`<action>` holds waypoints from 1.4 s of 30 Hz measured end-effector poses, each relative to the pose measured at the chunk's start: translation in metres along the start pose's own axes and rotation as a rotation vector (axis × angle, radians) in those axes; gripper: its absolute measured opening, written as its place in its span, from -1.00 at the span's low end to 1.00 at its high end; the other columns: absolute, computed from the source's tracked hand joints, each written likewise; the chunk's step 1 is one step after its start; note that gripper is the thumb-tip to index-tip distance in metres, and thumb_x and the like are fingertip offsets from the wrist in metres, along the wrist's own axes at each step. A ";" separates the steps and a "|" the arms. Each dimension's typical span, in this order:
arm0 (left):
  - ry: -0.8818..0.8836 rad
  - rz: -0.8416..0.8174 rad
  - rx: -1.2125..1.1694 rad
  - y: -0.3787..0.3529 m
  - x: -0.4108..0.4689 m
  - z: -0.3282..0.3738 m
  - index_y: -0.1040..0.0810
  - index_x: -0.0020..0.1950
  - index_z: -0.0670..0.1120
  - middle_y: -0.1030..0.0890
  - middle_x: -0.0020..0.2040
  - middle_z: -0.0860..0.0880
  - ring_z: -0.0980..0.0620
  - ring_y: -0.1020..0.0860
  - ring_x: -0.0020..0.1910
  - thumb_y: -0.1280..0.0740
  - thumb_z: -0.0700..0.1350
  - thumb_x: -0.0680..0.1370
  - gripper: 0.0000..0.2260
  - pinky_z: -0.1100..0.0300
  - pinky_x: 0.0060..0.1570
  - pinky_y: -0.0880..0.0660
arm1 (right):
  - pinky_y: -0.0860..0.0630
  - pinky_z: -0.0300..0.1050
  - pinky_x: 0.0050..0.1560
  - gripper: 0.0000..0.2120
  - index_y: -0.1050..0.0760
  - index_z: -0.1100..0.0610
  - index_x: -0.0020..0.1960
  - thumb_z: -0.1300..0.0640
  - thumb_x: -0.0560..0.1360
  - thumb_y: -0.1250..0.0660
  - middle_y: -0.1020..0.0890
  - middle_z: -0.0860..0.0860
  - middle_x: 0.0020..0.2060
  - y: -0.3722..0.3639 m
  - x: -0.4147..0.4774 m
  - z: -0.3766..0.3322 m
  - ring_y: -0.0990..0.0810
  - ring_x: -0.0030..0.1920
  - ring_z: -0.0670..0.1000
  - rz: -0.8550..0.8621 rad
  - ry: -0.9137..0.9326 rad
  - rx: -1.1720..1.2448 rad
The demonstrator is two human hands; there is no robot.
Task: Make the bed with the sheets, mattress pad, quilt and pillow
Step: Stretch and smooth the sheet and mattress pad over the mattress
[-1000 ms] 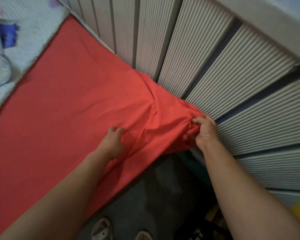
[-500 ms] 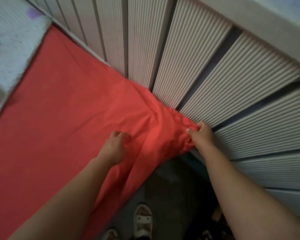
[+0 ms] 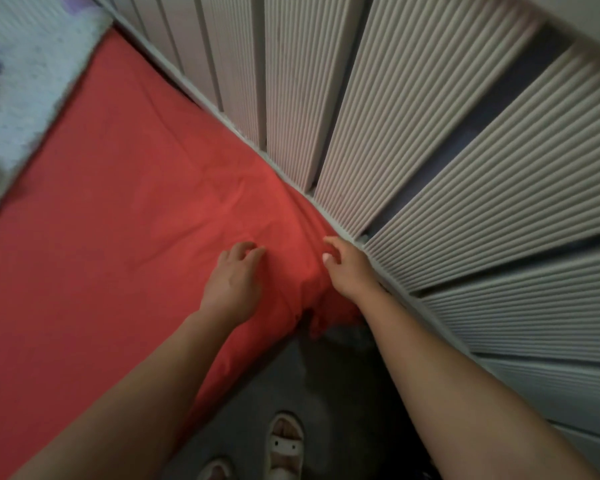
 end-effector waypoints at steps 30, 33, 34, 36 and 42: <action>-0.001 -0.056 -0.009 0.006 0.021 -0.030 -0.28 0.48 -0.03 -0.22 0.50 -0.06 -0.09 -0.21 0.45 -0.16 -0.14 0.41 -0.41 0.04 0.40 -0.23 | -0.47 0.03 0.12 -0.77 -0.43 0.23 0.19 0.18 0.58 -0.16 -0.55 0.23 0.16 -0.024 0.079 -0.039 -0.54 0.19 0.23 -0.010 -0.110 -0.512; 0.006 -0.049 -0.039 0.009 0.019 -0.029 -0.32 0.45 -0.04 -0.27 0.48 -0.07 -0.11 -0.25 0.42 -0.04 -0.09 0.31 -0.33 0.02 0.38 -0.26 | -0.45 0.02 0.10 -0.77 -0.44 0.22 0.17 0.14 0.59 -0.17 -0.54 0.22 0.16 -0.022 0.074 -0.048 -0.53 0.18 0.23 -0.019 -0.049 -0.501; 0.007 -0.040 -0.050 0.011 0.019 -0.030 -0.34 0.44 -0.05 -0.29 0.47 -0.07 -0.12 -0.27 0.41 -0.03 -0.09 0.30 -0.33 0.01 0.36 -0.28 | -0.45 0.02 0.10 -0.77 -0.44 0.22 0.17 0.14 0.59 -0.17 -0.54 0.22 0.15 -0.020 0.074 -0.051 -0.53 0.18 0.22 -0.011 -0.036 -0.505; 0.009 -0.017 -0.067 0.018 0.017 -0.034 -0.36 0.43 -0.07 -0.32 0.45 -0.08 -0.14 -0.30 0.38 -0.03 -0.10 0.30 -0.33 0.01 0.35 -0.30 | -0.44 0.02 0.09 -0.77 -0.44 0.21 0.18 0.13 0.59 -0.17 -0.54 0.20 0.15 -0.016 0.072 -0.059 -0.52 0.18 0.21 0.007 -0.013 -0.513; 0.065 0.067 -0.113 0.050 -0.002 -0.071 -0.37 0.42 -0.09 -0.37 0.40 -0.08 -0.12 -0.32 0.37 -0.16 -0.20 0.40 -0.45 0.05 0.36 -0.29 | -0.45 0.01 0.06 -0.81 -0.47 0.20 0.10 0.12 0.58 -0.18 -0.54 0.20 0.10 -0.016 0.069 -0.102 -0.53 0.11 0.21 -0.012 0.166 -0.523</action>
Point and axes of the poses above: each hand's wrist, its own x-axis towards the middle knuckle, its own y-axis out of the back of the hand, z = x × y, the point moved 1 cm from there along x, towards the middle knuckle
